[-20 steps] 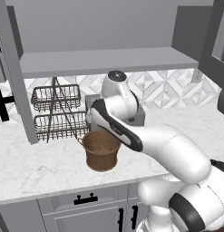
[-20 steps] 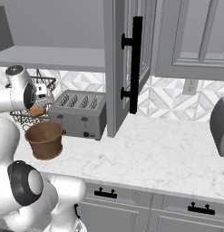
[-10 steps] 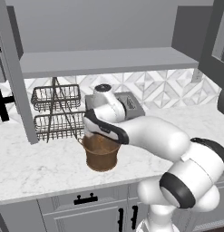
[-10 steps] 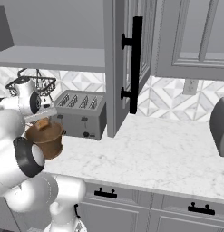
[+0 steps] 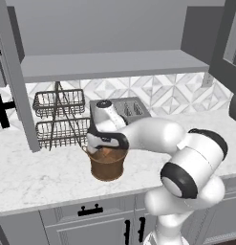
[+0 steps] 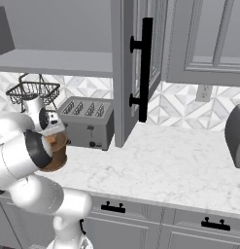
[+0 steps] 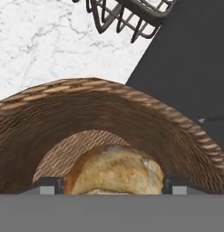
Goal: Open the cabinet, pick up the bread from the cabinet and place it in the basket. Then move the basket to the dining counter.
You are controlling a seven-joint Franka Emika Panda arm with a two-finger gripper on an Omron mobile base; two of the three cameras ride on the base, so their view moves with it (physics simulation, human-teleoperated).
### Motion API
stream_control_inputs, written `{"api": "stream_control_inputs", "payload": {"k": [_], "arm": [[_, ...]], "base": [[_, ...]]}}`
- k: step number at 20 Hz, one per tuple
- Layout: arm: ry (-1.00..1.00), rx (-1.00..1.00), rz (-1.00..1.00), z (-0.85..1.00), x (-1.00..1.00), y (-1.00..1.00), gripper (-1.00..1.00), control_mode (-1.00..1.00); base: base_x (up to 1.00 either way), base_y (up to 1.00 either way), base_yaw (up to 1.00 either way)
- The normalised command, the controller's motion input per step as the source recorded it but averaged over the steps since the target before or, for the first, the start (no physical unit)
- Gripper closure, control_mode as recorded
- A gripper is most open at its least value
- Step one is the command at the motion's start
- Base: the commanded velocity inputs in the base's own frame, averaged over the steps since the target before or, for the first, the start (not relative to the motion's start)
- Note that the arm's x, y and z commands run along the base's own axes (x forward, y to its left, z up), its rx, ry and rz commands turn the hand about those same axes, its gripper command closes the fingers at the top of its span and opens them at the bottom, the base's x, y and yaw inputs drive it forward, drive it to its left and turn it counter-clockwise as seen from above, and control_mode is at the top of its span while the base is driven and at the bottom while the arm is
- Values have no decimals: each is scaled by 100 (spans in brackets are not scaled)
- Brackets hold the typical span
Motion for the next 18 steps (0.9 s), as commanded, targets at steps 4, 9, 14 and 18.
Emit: {"api": "stream_control_inputs", "payload": {"k": [4, 9, 14, 18], "arm": [[7, -2, 1, -40, 17, 19, 100, -100], [6, -2, 0, -28, 18, 9, -100, -100], [2, 0, 0, -4, 0, 0, -100, -100], [0, 0, 0, 2, 0, 0, -100, -100]], "base": [[0, 0, 0], [0, 0, 0], [0, 0, 0], [0, 0, 0]]}}
